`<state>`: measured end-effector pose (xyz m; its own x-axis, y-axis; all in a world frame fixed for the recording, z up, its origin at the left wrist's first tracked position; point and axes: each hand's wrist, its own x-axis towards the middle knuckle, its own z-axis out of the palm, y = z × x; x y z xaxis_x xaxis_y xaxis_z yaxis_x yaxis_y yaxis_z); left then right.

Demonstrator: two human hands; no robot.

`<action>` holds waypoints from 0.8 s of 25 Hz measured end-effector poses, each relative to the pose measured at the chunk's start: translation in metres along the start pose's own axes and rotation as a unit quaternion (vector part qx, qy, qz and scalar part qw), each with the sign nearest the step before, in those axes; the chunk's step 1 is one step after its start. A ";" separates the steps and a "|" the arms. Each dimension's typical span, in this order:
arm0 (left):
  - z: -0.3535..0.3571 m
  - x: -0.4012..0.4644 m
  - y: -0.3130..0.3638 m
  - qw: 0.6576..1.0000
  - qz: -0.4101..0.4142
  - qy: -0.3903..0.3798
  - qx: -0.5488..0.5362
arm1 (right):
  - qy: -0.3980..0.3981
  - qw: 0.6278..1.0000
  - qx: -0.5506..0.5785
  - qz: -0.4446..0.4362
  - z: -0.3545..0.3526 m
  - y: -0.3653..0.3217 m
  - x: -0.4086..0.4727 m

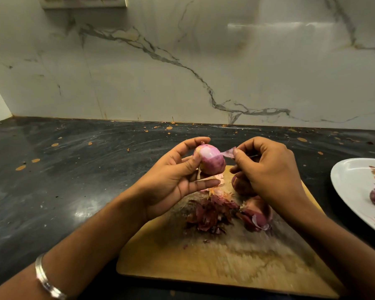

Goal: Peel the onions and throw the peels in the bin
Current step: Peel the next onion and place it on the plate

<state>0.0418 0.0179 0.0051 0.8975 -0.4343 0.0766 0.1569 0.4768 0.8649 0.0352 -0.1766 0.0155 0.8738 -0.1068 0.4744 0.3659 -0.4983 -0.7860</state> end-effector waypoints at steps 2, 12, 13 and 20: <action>0.000 0.001 0.000 1.000 -0.013 0.014 -0.010 | -0.005 1.000 0.000 -0.004 0.000 -0.002 -0.002; -0.008 0.007 0.002 0.997 0.002 0.074 -0.037 | 0.015 0.998 -0.024 -0.060 -0.006 -0.005 -0.001; -0.008 0.008 0.002 0.996 0.004 0.082 -0.033 | -0.003 0.997 -0.029 -0.074 -0.004 -0.005 -0.002; -0.003 0.004 0.002 0.995 -0.022 0.087 0.050 | -0.119 0.985 -0.046 -0.119 0.003 -0.007 -0.008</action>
<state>0.0465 0.0196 0.0058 0.9499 -0.3098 -0.0413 0.1633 0.3790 0.9109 0.0264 -0.1701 0.0157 0.8210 0.2212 0.5264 0.5484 -0.5621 -0.6191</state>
